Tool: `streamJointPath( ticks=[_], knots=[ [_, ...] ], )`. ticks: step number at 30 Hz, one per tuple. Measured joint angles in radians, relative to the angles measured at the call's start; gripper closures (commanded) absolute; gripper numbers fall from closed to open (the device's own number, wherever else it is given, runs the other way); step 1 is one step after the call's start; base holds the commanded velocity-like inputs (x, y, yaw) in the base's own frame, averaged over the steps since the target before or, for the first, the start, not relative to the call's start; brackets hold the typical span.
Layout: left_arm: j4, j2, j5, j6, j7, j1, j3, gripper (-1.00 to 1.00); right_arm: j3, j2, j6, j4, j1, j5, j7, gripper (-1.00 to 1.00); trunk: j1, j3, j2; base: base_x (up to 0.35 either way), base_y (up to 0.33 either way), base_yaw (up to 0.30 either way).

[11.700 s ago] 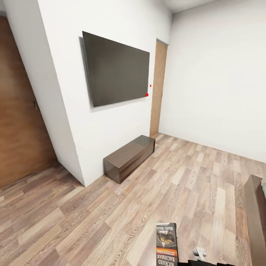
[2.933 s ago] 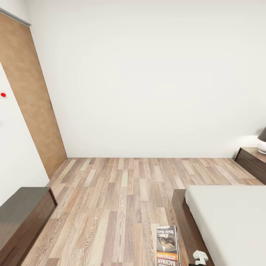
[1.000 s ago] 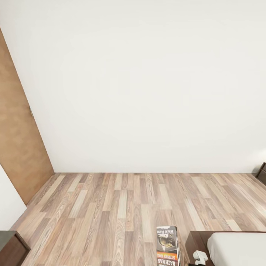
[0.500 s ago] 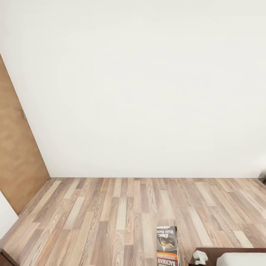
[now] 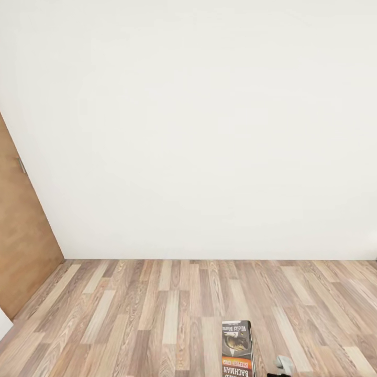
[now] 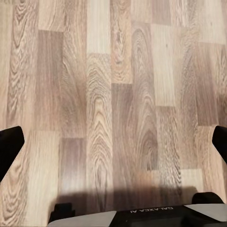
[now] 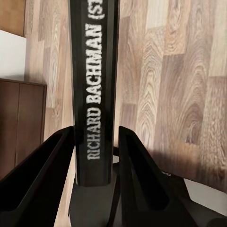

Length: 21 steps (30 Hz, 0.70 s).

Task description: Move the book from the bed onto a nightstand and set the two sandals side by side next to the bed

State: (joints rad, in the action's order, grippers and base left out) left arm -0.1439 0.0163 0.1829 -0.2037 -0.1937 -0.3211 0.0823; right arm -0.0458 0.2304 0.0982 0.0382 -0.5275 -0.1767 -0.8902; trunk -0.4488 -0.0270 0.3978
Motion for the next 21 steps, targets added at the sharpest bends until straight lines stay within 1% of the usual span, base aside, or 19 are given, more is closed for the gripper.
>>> streamJointPath(
  ticks=[5, 12, 21],
  knots=[
    [0.0, 0.0, 0.0, 0.0, 0.0, 0.0, 0.0, -1.0, 0.0, 0.0, 0.0, 0.0, 0.0, 0.0, 0.0, 1.0, 0.0, 0.0, 0.0, 0.328, 0.0, -0.014],
    [0.0, 0.0, 0.0, 0.0, 0.0, 0.0, 0.0, -1.0, 0.0, 0.0, 0.0, 0.0, 0.0, 0.0, 0.0, 1.0, 0.0, 0.0, 0.0, 0.328, 0.0, -0.119],
    [0.0, 0.0, 0.0, 0.0, 0.0, 0.0, 0.0, -1.0, 0.0, 0.0, 0.0, 0.0, 0.0, 0.0, 0.0, 1.0, 0.0, 0.0, 0.0, 0.328, 0.0, -0.01]
  ],
)
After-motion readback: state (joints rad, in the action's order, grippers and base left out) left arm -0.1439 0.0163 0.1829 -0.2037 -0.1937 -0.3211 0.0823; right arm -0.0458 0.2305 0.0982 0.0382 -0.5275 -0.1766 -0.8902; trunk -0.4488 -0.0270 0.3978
